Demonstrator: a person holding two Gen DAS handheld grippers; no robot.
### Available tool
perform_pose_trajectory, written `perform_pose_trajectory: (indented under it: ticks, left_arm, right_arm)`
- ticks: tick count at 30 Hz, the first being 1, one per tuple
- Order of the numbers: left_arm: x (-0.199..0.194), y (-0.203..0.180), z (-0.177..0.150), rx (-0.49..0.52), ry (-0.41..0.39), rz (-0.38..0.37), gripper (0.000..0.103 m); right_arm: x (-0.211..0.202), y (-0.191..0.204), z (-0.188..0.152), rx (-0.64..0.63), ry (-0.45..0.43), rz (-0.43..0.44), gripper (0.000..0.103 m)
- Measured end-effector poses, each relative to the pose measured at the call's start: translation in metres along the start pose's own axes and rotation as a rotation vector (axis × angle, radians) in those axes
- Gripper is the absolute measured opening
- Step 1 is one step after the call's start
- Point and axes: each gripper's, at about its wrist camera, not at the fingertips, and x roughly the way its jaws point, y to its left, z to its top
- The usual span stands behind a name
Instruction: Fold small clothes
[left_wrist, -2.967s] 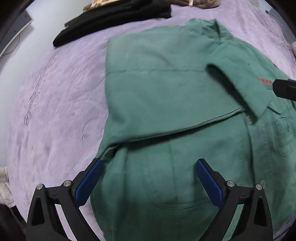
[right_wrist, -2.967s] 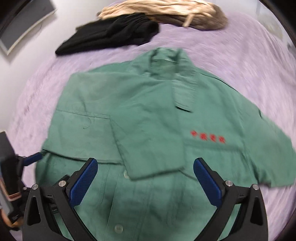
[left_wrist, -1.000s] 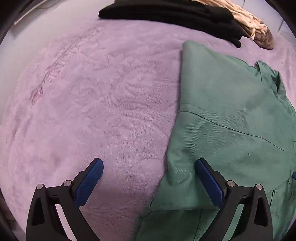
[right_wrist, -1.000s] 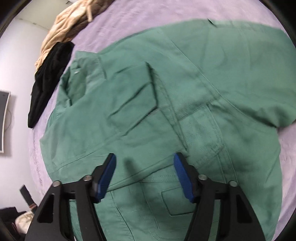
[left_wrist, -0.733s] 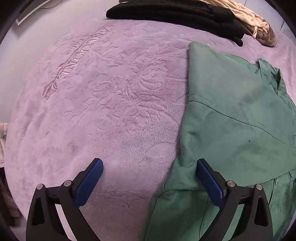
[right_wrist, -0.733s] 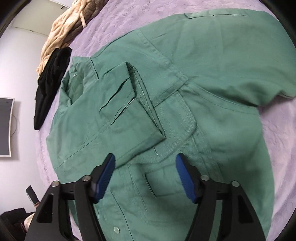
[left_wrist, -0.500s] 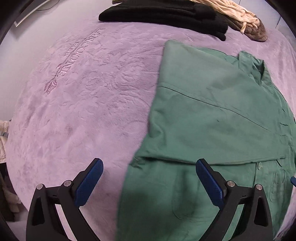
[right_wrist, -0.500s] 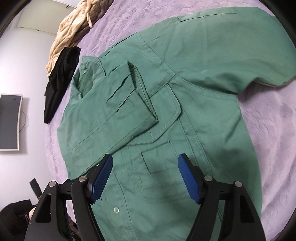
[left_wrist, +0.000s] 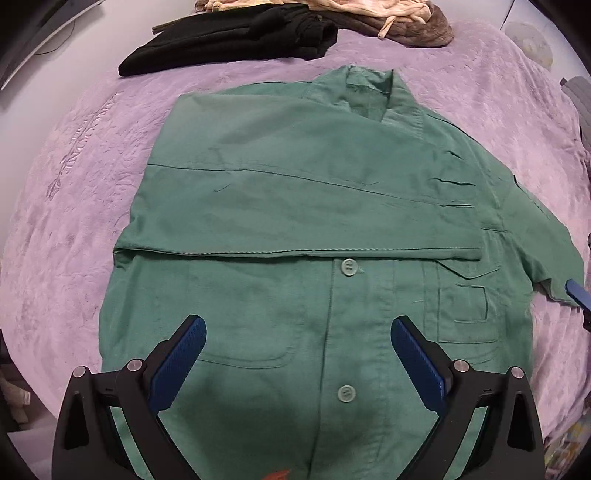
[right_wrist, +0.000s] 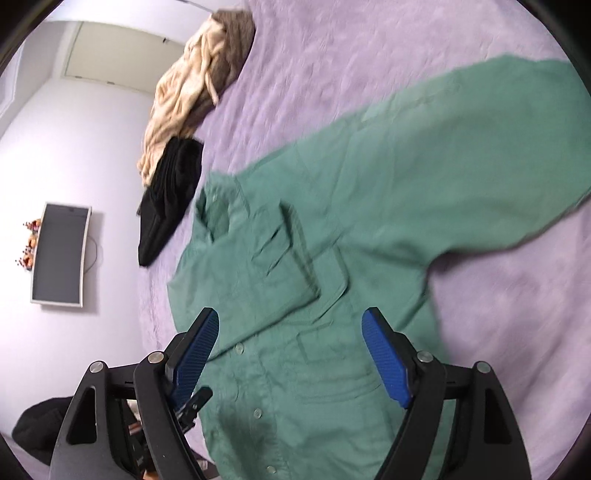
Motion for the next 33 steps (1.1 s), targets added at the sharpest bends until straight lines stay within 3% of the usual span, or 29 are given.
perform_pose_trajectory:
  ticks: [7, 9, 10, 15, 24, 33]
  left_arm:
    - [0.001, -0.043, 0.021, 0.017, -0.027, -0.063, 0.102]
    - [0.001, -0.054, 0.027, 0.044, -0.027, -0.074, 0.102]
    - [0.001, -0.06, 0.03, 0.056, -0.025, -0.078, 0.102]
    - [0.012, -0.078, 0.038, 0.062, 0.018, -0.046, 0.101]
    - [0.045, -0.098, 0.031, 0.109, 0.125, -0.058, 0.102]
    - [0.056, -0.12, 0.028, 0.151, 0.138, -0.046, 0.102]
  right_arm:
    - [-0.054, -0.057, 0.06, 0.122, -0.161, 0.009, 0.085]
    - [-0.064, -0.073, 0.071, 0.15, -0.2, 0.023, 0.103]
    - [-0.065, -0.081, 0.075, 0.169, -0.205, 0.031, 0.103]
    - [-0.056, -0.127, 0.071, 0.277, -0.158, -0.005, 0.103]
    - [-0.059, -0.222, 0.056, 0.493, -0.252, -0.043, 0.103]
    - [-0.06, -0.257, 0.083, 0.591, -0.405, 0.086, 0.103]
